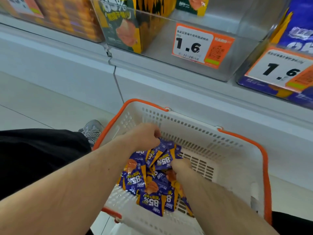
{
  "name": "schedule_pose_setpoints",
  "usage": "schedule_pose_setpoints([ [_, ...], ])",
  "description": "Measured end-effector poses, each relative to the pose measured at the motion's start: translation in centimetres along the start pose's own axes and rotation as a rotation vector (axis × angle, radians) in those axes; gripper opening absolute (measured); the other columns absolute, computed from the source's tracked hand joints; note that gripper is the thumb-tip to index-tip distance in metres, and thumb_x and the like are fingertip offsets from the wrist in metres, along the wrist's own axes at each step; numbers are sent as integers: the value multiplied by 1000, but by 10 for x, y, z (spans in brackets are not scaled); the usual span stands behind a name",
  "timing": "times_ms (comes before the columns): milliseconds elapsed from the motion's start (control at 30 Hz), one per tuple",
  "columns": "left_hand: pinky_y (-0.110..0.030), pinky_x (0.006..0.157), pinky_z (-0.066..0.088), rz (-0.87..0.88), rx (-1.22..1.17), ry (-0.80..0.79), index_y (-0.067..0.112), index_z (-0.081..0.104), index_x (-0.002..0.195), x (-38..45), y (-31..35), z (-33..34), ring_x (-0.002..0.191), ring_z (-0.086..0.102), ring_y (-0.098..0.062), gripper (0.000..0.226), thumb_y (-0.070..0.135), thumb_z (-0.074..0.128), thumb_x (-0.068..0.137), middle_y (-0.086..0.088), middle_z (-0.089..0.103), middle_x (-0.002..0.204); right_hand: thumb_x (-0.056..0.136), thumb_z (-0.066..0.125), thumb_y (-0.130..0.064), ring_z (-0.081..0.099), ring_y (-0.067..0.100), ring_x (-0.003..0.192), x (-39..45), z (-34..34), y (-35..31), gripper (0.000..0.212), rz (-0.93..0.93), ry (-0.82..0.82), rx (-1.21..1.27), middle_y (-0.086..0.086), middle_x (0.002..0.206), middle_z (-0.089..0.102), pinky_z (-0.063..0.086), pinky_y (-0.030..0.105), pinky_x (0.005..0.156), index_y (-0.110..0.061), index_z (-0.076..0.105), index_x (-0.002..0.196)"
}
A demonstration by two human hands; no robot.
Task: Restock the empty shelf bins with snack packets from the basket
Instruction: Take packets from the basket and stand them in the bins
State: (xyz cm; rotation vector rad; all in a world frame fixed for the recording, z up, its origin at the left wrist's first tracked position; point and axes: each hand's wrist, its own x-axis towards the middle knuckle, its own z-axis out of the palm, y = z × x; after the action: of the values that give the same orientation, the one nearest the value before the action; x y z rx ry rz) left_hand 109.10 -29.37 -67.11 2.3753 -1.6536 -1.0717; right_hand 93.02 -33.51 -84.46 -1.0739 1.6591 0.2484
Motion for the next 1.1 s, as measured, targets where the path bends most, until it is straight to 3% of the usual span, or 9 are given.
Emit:
schedule_pose_setpoints([
  [100, -28, 85, 50, 30, 45, -5, 24, 63, 116, -1, 8, 2, 98, 57, -14, 30, 21, 57, 87, 5, 63, 113, 88, 47, 4, 23, 16, 48, -27, -33, -13, 39, -221, 146, -334, 2, 56, 26, 18, 28, 45, -14, 28, 59],
  [267, -33, 93, 49, 151, 93, -44, 23, 57, 126, -8, 49, 12, 109, 57, -18, 38, 22, 60, 88, 1, 59, 127, 82, 53, -3, 57, 22, 61, -88, -119, -37, 21, -457, 181, -604, 7, 63, 54, 42, 31, 54, -10, 59, 63],
  [367, -37, 102, 44, 243, 198, 26, 29, 43, 140, -16, 79, 13, 126, 48, -19, 60, 43, 64, 86, 4, 48, 142, 82, 56, -5, 61, 21, 71, -140, -166, -53, 19, -611, 150, -775, 1, 71, 62, 43, 27, 57, -16, 62, 68],
  [467, -36, 102, 42, 289, 210, 25, 30, 42, 140, -25, 110, 9, 124, 49, -18, 70, 53, 68, 80, 7, 50, 138, 84, 59, -5, 60, 18, 83, -187, -202, -63, 19, -691, 105, -881, -4, 85, 65, 48, 30, 72, -21, 67, 79],
  [567, -19, 71, 43, 381, 44, -17, 26, 59, 97, -32, 142, 6, 89, 58, -15, 20, 34, 72, 83, 5, 63, 97, 83, 60, -6, 62, 19, 94, -228, -230, -67, 22, -769, 154, -897, 1, 103, 68, 54, 34, 81, -15, 71, 100],
  [667, -14, 50, 31, 475, -82, 52, 26, 47, 64, -35, 177, 1, 67, 51, -14, 31, 16, 71, 81, 8, 51, 66, 84, 60, -8, 57, 17, 89, -256, -258, -63, 23, -837, 285, -898, -6, 90, 60, 46, 27, 71, -16, 70, 103],
  [767, -15, 56, 37, 526, -241, 108, 31, 53, 65, -40, 207, -7, 61, 52, -3, 33, 7, 72, 79, 12, 57, 67, 85, 67, -23, 53, 18, 86, -276, -286, -54, 11, -850, 545, -851, -8, 84, 54, 46, 31, 71, -23, 64, 96],
  [867, -18, 58, 40, 570, -315, 164, 31, 60, 74, -44, 236, -18, 66, 57, -3, 26, 8, 71, 81, 14, 62, 70, 86, 67, -44, 52, 19, 83, -297, -310, -43, 23, -793, 801, -801, -5, 87, 56, 41, 30, 66, -26, 53, 86],
  [1100, -34, 64, 54, 689, -423, 351, 21, 67, 86, -57, 301, -48, 70, 65, -16, 4, 19, 71, 85, 4, 70, 75, 91, 63, -46, 56, 21, 101, -319, -343, -28, 37, -902, 1031, -490, -1, 112, 59, 41, 30, 72, -21, 56, 118],
])
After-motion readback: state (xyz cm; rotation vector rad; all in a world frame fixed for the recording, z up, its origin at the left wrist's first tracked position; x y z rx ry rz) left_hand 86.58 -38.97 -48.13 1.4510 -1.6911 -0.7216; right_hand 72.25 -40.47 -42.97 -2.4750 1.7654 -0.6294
